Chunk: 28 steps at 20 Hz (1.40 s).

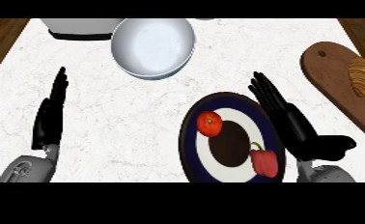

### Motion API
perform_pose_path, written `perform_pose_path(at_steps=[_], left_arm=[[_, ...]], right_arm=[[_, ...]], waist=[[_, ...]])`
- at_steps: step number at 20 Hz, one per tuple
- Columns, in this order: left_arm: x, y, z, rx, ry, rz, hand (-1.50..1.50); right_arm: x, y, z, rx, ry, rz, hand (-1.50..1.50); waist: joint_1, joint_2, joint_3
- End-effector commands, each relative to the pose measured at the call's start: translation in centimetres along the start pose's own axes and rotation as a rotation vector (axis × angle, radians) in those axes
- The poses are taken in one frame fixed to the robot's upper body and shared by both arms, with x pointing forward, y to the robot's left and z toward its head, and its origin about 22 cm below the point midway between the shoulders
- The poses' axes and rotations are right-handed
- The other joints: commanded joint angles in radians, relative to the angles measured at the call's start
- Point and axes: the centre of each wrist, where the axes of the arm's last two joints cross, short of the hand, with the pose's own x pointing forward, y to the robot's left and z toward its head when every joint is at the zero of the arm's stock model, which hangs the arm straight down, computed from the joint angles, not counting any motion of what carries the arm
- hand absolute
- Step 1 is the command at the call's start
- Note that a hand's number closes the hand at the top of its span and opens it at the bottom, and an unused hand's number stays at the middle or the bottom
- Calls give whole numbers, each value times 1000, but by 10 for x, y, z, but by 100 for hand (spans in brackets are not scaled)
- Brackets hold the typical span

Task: Pick the bell pepper from the plate and place it in the bowl

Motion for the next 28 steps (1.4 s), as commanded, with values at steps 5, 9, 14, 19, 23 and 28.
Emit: perform_pose_path(at_steps=[5, 9, 14, 19, 23, 28], left_arm=[[52, -3, -20, -29, -154, 50, 0], [65, -11, -16, -113, -148, 95, 0], [66, -5, -19, -109, -120, 90, 0], [71, -1, -16, -111, -125, 91, 0], [70, 6, -19, -108, -106, 92, 0], [72, 5, -20, -99, -119, 95, 0]], right_arm=[[13, -40, -5, 345, -356, -327, 150], [-30, -115, 29, -193, -350, -231, -150], [-28, -155, 54, 127, -575, -242, -150], [3, -191, 70, 227, -504, 6, -150], [32, -191, 60, 334, -444, 232, -150], [59, -182, 42, 456, -366, 489, -150]], waist=[[22, 14, 16], [22, 23, 13], [23, 18, 12], [27, 12, 10], [22, 9, 7], [20, 9, 5]])
